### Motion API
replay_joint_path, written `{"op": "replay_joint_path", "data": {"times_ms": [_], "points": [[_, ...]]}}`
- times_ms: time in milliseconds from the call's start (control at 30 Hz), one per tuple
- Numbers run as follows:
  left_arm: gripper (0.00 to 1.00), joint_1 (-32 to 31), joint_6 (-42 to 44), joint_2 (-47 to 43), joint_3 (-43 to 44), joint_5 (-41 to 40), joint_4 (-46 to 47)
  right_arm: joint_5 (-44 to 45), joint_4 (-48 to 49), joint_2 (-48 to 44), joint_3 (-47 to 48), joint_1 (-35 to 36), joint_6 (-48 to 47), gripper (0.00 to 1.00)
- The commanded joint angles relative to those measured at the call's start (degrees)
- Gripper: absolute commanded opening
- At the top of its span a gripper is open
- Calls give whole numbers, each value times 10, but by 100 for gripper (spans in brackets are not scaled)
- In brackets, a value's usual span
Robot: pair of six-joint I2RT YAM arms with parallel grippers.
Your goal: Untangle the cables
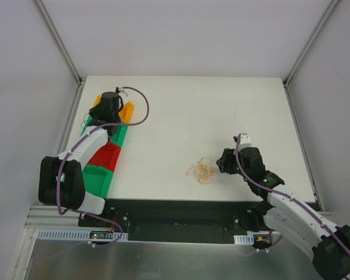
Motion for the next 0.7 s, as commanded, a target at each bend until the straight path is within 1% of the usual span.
{"op": "replay_joint_path", "data": {"times_ms": [0, 100, 200, 233, 267, 333, 367, 467, 567, 667], "points": [[0, -10, 144, 6, -58, -67, 158, -7, 21, 1, -1, -2, 3, 55], [0, -12, 199, 20, -83, -84, 227, -7, 22, 2, 0, -3, 3, 55], [0, -16, 206, 34, -87, -74, 232, -8, 22, 2, 0, -2, 3, 55], [0, -19, 198, 39, -86, -59, 224, -8, 22, 2, 0, -3, 3, 55], [0, -21, 168, 43, -77, -32, 174, -8, 21, 2, 0, -3, 3, 55], [0, -21, 83, 59, -40, 29, 60, -9, 22, 2, -1, -3, 3, 55], [0, -21, 48, 65, -32, 57, 35, -9, 22, 2, -1, -4, 3, 55], [0, -20, 5, 78, -23, 117, 0, -7, 22, -1, -1, -5, 3, 55], [0, -19, -16, 94, -18, 141, -25, -7, 22, 0, -1, -5, 4, 55], [0, -7, -54, 107, -10, 158, -52, -8, 22, 4, 1, -5, 3, 55]]}}
